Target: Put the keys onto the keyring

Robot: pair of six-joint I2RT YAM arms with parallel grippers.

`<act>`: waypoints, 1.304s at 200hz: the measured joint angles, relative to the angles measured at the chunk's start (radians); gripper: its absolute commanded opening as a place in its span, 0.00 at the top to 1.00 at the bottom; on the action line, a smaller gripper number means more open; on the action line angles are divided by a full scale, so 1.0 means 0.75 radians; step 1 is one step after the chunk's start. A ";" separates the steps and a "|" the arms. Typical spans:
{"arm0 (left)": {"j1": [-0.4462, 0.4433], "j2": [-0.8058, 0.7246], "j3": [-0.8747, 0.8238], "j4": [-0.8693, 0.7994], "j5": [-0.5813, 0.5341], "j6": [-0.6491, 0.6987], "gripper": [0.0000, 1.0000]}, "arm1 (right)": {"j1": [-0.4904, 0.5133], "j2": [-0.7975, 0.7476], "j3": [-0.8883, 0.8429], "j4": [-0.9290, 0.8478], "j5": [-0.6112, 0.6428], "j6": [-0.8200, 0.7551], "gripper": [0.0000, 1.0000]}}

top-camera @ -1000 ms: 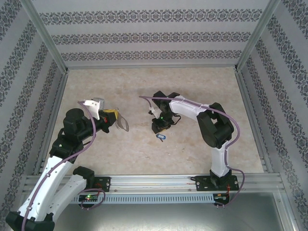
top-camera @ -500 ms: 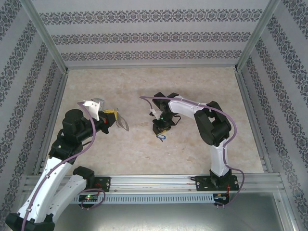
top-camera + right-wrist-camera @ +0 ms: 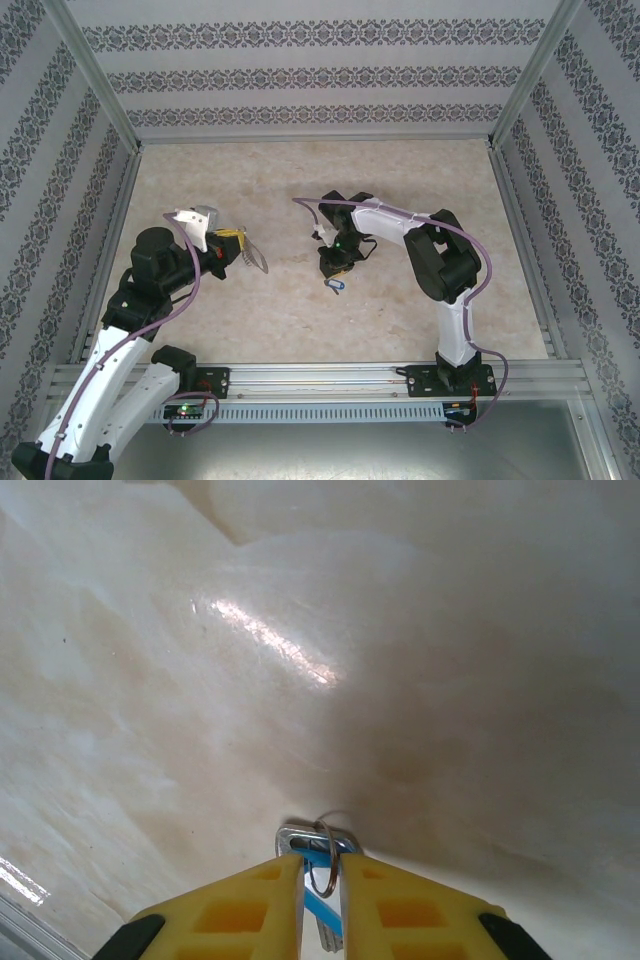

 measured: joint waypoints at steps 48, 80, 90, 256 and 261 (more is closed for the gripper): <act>0.000 0.006 0.000 -0.001 0.000 0.028 1.00 | 0.000 0.013 0.009 -0.001 -0.007 0.001 0.81; 0.000 0.021 0.000 -0.011 -0.001 0.050 1.00 | 0.000 0.031 0.018 0.000 -0.016 -0.001 0.81; 0.000 0.024 0.000 -0.016 -0.002 0.056 1.00 | 0.000 0.034 0.018 0.000 -0.020 -0.001 0.81; 0.000 0.049 0.001 -0.026 0.023 0.073 1.00 | -0.009 -0.350 -0.081 0.090 -0.111 -0.098 1.00; 0.000 0.058 0.001 -0.019 0.033 0.073 1.00 | -0.011 -0.390 -0.083 0.098 -0.121 -0.108 1.00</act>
